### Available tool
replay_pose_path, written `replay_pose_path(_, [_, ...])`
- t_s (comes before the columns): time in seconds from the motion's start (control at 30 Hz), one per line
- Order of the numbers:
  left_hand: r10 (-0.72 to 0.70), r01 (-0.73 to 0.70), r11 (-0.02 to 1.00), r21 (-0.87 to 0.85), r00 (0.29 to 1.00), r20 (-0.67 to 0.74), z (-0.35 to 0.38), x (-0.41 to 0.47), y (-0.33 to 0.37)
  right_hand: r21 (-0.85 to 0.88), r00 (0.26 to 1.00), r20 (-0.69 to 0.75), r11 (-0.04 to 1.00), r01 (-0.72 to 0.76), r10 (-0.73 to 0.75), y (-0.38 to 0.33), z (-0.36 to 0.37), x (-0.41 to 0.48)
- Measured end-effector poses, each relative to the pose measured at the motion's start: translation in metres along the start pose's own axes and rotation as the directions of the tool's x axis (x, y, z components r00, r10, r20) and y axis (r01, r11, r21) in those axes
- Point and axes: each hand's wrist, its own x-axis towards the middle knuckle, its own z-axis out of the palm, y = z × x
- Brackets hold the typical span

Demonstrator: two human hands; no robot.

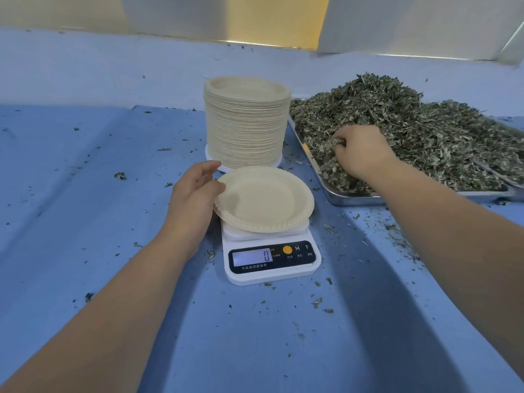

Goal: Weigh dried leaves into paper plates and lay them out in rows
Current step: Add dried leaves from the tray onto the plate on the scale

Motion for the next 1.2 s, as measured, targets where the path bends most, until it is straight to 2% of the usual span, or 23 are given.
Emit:
replay_pose_path(0.07, [0.005, -0.005, 1.0, 0.0, 1.0, 0.009, 0.001, -0.001, 0.002, -0.03, 0.999, 0.039, 0.999, -0.017, 0.018, 0.003, -0.001, 0.0])
replay_pose_path(0.2, [0.01, -0.01, 1.0, 0.003, 1.0, 0.008, 0.001, -0.002, 0.002, -0.099, 0.959, 0.277, 0.995, -0.03, 0.056, 0.002, 0.002, -0.005])
replay_pose_path(0.3, [0.007, -0.007, 1.0, 0.002, 1.0, -0.002, 0.001, -0.001, 0.002, -0.01, 0.96, 0.275, 0.999, -0.051, 0.051, -0.002, 0.006, -0.011])
replay_pose_path(0.47, [0.002, -0.002, 1.0, 0.0, 1.0, -0.014, 0.002, -0.001, 0.002, -0.094, 0.934, 0.358, 0.994, 0.051, -0.014, -0.011, 0.01, -0.021])
replay_pose_path(0.57, [0.005, -0.005, 1.0, -0.005, 1.0, -0.015, 0.001, -0.001, 0.002, -0.069, 0.964, 0.264, 0.997, 0.036, -0.016, -0.01, 0.005, -0.02])
replay_pose_path(0.7, [-0.002, 0.002, 1.0, -0.007, 1.0, -0.008, 0.0, 0.0, -0.001, 0.045, 1.0, 0.009, 0.999, -0.011, 0.011, -0.006, -0.006, -0.016])
replay_pose_path(0.83, [-0.004, 0.004, 1.0, 0.0, 1.0, -0.007, 0.0, 0.001, -0.002, 0.026, 0.999, 0.034, 1.0, 0.001, -0.002, -0.005, -0.004, -0.017])
replay_pose_path(1.1, [-0.01, 0.01, 1.0, 0.006, 1.0, -0.004, 0.0, 0.0, -0.002, 0.182, 0.978, -0.208, 0.983, 0.027, 0.012, -0.011, -0.01, -0.02])
replay_pose_path(1.2, [-0.019, 0.019, 1.0, 0.007, 1.0, -0.013, 0.0, 0.0, -0.002, 0.213, 0.964, -0.263, 0.972, 0.103, -0.044, -0.03, -0.019, -0.021])
